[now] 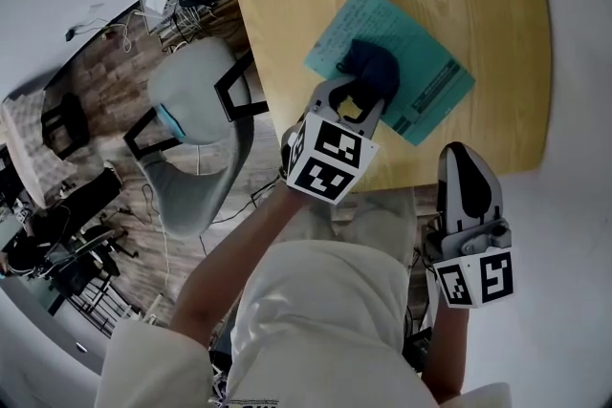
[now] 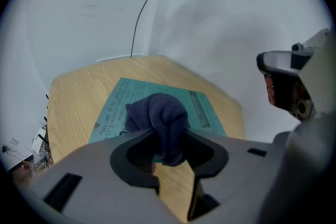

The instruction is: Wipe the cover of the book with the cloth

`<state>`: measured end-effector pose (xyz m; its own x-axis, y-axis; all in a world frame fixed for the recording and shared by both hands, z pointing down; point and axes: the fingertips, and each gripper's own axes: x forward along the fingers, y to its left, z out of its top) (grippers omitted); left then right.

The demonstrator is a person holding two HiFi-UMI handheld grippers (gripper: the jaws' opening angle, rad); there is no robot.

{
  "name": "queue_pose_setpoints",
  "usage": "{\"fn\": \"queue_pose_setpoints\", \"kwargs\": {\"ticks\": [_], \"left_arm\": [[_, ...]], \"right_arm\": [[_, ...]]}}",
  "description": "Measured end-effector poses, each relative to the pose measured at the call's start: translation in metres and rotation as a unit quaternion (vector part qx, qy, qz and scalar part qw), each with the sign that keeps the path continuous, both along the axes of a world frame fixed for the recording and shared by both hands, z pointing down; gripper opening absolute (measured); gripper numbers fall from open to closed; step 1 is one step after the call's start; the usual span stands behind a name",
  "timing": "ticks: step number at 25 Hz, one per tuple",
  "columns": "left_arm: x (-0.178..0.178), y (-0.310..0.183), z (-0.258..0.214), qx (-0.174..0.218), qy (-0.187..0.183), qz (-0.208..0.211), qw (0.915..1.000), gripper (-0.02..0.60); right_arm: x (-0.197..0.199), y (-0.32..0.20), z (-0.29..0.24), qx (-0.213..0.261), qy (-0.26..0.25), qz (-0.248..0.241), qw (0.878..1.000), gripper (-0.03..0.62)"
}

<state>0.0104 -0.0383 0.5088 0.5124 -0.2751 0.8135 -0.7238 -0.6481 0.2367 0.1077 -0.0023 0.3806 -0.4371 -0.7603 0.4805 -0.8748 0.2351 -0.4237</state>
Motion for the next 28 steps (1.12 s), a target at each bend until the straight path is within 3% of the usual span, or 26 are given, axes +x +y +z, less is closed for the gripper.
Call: {"fn": "queue_pose_setpoints", "kwargs": {"ticks": [6,11,18,23,28], "left_arm": [[-0.028,-0.029,-0.001,0.018,-0.018,-0.018,0.9995,0.152],[-0.029,-0.059,-0.001,0.034,-0.022,-0.023,0.9989,0.152],[-0.004,-0.086,0.001,0.044,-0.017,-0.02,0.9987,0.152],[0.023,-0.09,0.0,0.063,-0.029,0.017,0.9975,0.152],[0.051,-0.085,0.001,0.053,-0.011,0.028,0.9981,0.152]], "right_arm": [[-0.013,-0.004,-0.002,0.001,-0.003,-0.015,1.0,0.035],[-0.01,-0.005,-0.001,0.0,0.0,-0.017,1.0,0.035],[0.003,-0.004,0.002,-0.001,0.001,-0.005,1.0,0.035],[0.013,-0.004,0.0,-0.001,0.002,0.006,1.0,0.035],[0.022,-0.005,0.002,-0.006,0.005,0.013,1.0,0.035]]}}
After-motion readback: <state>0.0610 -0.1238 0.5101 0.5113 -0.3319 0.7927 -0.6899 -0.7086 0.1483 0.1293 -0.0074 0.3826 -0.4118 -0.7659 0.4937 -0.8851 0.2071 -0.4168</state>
